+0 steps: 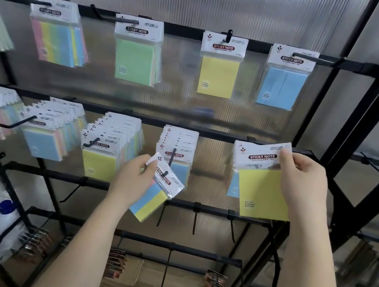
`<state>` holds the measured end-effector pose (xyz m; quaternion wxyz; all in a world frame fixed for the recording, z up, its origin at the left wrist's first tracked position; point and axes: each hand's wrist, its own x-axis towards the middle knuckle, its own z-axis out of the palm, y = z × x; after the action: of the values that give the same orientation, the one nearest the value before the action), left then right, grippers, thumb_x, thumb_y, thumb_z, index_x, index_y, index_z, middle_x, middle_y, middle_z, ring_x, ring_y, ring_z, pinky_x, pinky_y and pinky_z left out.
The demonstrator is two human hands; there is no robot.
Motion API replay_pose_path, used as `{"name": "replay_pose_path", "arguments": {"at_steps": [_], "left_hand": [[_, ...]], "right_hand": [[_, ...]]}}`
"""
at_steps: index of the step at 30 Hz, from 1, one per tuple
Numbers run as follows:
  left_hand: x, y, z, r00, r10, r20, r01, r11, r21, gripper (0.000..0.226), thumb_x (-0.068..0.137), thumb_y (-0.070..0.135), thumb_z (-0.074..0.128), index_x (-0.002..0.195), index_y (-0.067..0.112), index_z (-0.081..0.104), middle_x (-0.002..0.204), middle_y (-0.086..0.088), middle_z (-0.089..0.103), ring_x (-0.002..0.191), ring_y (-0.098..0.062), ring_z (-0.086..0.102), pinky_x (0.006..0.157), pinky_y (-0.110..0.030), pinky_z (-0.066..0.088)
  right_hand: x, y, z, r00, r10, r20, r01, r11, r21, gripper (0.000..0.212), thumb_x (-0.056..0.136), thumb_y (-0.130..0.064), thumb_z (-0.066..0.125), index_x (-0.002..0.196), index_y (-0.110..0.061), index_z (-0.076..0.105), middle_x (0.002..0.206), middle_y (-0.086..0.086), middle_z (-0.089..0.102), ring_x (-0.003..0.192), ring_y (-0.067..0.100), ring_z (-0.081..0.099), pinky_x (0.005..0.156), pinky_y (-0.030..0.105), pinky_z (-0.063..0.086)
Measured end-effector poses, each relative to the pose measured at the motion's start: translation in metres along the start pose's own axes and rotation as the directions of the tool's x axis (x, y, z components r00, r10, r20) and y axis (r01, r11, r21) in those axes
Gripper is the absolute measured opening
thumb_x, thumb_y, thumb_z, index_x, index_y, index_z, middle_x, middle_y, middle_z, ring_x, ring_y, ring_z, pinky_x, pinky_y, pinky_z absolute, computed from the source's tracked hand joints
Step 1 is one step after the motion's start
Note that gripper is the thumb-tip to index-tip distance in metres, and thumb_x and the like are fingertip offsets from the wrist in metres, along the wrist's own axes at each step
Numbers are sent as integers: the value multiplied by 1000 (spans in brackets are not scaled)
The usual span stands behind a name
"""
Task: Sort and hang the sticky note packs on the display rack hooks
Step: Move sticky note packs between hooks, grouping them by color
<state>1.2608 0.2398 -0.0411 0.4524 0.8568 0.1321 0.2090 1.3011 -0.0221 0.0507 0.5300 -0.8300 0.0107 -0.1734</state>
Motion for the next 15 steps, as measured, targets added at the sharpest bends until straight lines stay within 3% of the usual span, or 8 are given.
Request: {"name": "replay_pose_path", "arguments": {"at_steps": [3, 8, 11, 15], "left_hand": [[-8, 5, -14, 997, 79, -7, -79, 997, 13, 39, 92, 38, 42, 91, 5, 62, 82, -7, 69, 81, -31, 63, 73, -51, 50], [-8, 16, -31, 986, 154, -65, -151, 988, 43, 29, 98, 26, 47, 77, 11, 61, 67, 12, 65, 65, -9, 59, 61, -38, 45], [-4, 20, -40, 980, 168, -107, -162, 985, 66, 29, 98, 25, 45, 75, 12, 58, 70, 5, 65, 66, -11, 58, 61, -39, 44], [2, 27, -51, 971, 187, -152, -179, 982, 64, 34, 98, 27, 44, 70, 10, 49, 64, 5, 61, 54, 3, 53, 56, -32, 37]], "right_hand": [[0, -2, 8, 999, -43, -26, 43, 999, 17, 39, 98, -30, 46, 83, 2, 63, 66, 3, 49, 57, 14, 36, 52, 27, 27], [-6, -11, 20, 990, -131, -41, 133, 991, 31, 27, 96, -33, 52, 75, -20, 64, 64, -10, 57, 59, 8, 47, 51, 16, 31], [-8, -17, 28, 983, -176, -54, 180, 979, 91, 22, 93, -32, 59, 76, -22, 68, 71, -9, 64, 68, 10, 54, 59, 20, 39], [-9, -33, 35, 969, -214, -123, 238, 939, 248, 13, 91, -28, 62, 81, -26, 71, 72, -17, 66, 71, 3, 58, 67, 20, 45]]}}
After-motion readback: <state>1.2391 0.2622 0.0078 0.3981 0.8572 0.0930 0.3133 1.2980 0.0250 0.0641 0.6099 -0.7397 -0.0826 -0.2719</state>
